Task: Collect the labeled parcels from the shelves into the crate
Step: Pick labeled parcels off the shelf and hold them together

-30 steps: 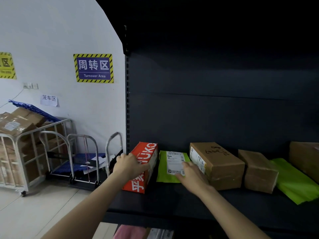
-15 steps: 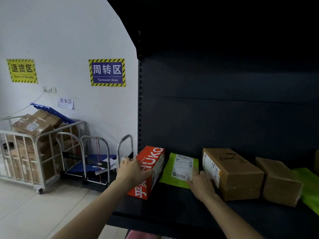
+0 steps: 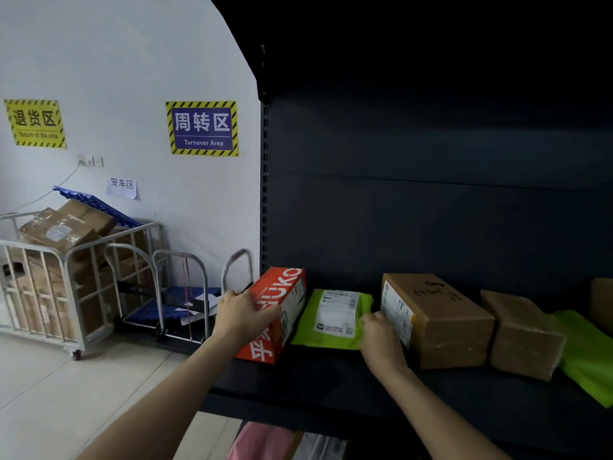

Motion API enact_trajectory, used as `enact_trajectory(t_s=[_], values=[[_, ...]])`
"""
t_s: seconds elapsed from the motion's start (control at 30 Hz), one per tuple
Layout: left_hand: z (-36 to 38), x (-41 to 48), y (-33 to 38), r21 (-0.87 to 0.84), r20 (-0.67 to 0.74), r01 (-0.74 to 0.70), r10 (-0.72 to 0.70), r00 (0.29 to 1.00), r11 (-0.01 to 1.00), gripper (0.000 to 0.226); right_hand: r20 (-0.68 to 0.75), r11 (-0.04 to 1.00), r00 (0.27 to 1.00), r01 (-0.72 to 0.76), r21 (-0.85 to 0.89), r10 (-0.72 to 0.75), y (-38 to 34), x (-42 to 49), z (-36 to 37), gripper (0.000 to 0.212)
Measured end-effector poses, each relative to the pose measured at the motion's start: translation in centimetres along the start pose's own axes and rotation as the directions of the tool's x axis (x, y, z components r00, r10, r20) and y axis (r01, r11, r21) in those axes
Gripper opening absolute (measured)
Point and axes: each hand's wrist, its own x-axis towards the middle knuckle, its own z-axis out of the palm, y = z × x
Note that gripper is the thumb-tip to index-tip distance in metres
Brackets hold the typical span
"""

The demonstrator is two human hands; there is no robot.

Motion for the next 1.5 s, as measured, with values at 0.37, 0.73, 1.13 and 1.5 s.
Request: enact_trajectory(t_s=[0.37,0.73,1.13,1.5], values=[[0.8,-1.5,-0.4,-0.839,0.085,0.152,-0.151,0.985,0.522,0.031,-0.285,0.957,0.958,0.059,0.283,0.025,0.6,-0.4,-4.5,0.011],[1.5,-2.6,-2.7,-0.888,0.287,0.201,0.159,0.945,0.413,0.072,-0.300,0.944,0.954,0.093,0.317,0.007,1.5,-1.0,-4.8,0.011],[0.8,-2.5,-4.2,-0.869,0.215,0.176,0.033,0.976,0.462,0.048,-0.142,0.954,0.990,0.062,0.295,-0.020,1.4,-1.0,-2.2,0.016],[0.4,-1.6,-2.9,-0.846,-0.002,0.056,-0.108,0.994,0.531,0.054,0.094,0.978,0.993,0.053,0.202,-0.073,1.4,-1.5,-1.5,0.015]])
